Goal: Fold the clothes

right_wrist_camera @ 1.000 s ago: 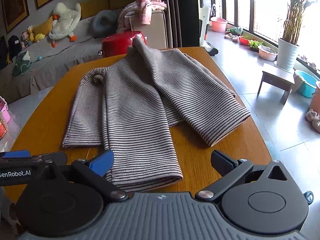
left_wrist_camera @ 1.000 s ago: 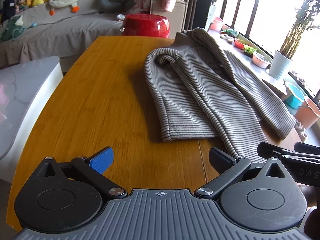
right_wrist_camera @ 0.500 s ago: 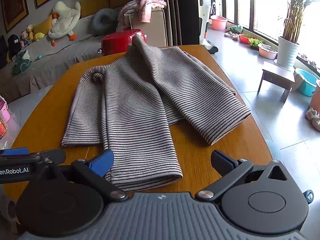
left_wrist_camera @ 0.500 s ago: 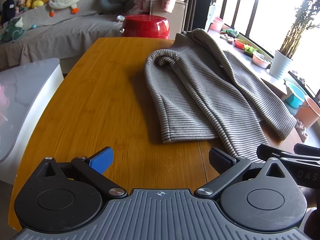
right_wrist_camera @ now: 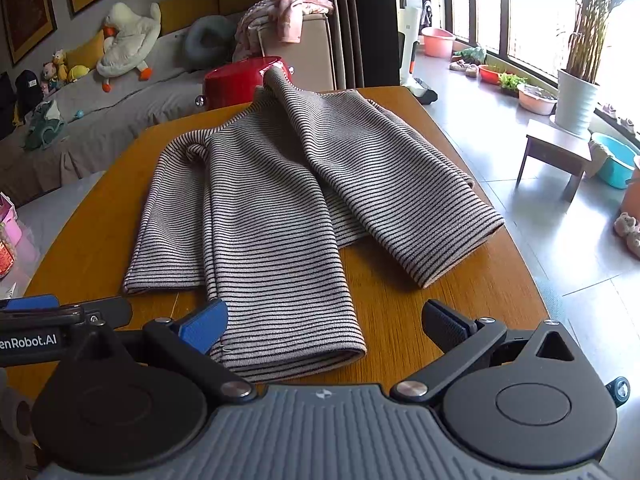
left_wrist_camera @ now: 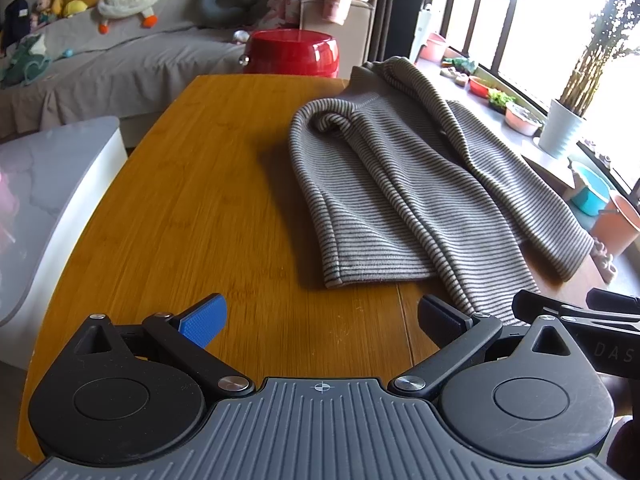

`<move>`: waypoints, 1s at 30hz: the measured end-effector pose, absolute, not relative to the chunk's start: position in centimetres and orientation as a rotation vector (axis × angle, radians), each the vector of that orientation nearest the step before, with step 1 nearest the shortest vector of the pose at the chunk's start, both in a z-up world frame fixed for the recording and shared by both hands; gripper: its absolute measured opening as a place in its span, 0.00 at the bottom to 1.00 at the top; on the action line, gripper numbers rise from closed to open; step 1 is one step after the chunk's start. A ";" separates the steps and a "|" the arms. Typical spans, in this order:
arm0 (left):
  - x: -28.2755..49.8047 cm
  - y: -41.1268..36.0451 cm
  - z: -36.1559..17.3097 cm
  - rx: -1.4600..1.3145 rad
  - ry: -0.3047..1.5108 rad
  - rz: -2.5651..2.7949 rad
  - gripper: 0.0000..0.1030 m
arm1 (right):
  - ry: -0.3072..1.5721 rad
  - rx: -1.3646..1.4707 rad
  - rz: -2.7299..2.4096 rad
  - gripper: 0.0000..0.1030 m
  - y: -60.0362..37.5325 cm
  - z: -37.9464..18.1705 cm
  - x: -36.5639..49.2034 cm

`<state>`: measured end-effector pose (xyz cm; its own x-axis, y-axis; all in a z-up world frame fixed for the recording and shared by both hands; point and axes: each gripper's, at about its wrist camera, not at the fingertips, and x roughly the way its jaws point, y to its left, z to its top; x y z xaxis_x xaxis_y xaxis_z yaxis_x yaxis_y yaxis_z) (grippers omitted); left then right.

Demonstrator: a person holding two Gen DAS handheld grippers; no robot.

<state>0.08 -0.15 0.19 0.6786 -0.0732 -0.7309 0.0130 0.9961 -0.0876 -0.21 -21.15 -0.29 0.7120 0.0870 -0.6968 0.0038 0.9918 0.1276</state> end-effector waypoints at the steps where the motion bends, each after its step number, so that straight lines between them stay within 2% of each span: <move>1: 0.1 -0.1 0.2 -0.077 0.824 -0.049 1.00 | 0.778 0.123 0.046 1.00 -21.1 -0.3 -0.2; 30: 0.7 -0.2 0.0 -0.074 0.825 -0.053 1.00 | 0.794 0.134 0.034 1.00 -21.6 -0.5 0.6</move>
<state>0.74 -0.20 0.02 0.6778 -0.0758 -0.7313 0.0184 0.9961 -0.0862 0.59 -21.56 -0.48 0.7012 0.0813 -0.7083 0.0196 0.9909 0.1331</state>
